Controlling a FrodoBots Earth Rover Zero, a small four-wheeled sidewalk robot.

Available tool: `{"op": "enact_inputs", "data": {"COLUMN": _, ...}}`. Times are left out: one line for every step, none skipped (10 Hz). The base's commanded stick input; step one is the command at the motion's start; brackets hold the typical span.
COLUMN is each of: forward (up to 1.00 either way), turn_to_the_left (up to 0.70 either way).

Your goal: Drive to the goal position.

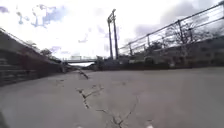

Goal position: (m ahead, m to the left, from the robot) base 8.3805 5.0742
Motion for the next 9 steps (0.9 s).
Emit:
{"op": "enact_inputs", "data": {"forward": 0.70, "turn_to_the_left": 0.00}}
{"op": "enact_inputs", "data": {"forward": 0.70, "turn_to_the_left": 0.00}}
{"op": "enact_inputs", "data": {"forward": 0.70, "turn_to_the_left": 0.00}}
{"op": "enact_inputs", "data": {"forward": 0.70, "turn_to_the_left": 0.00}}
{"op": "enact_inputs", "data": {"forward": 0.70, "turn_to_the_left": 0.00}}
{"op": "enact_inputs", "data": {"forward": 0.70, "turn_to_the_left": 0.00}}
{"op": "enact_inputs", "data": {"forward": 0.70, "turn_to_the_left": 0.00}}
{"op": "enact_inputs", "data": {"forward": 0.70, "turn_to_the_left": 0.00}}
{"op": "enact_inputs", "data": {"forward": 0.70, "turn_to_the_left": 0.00}}
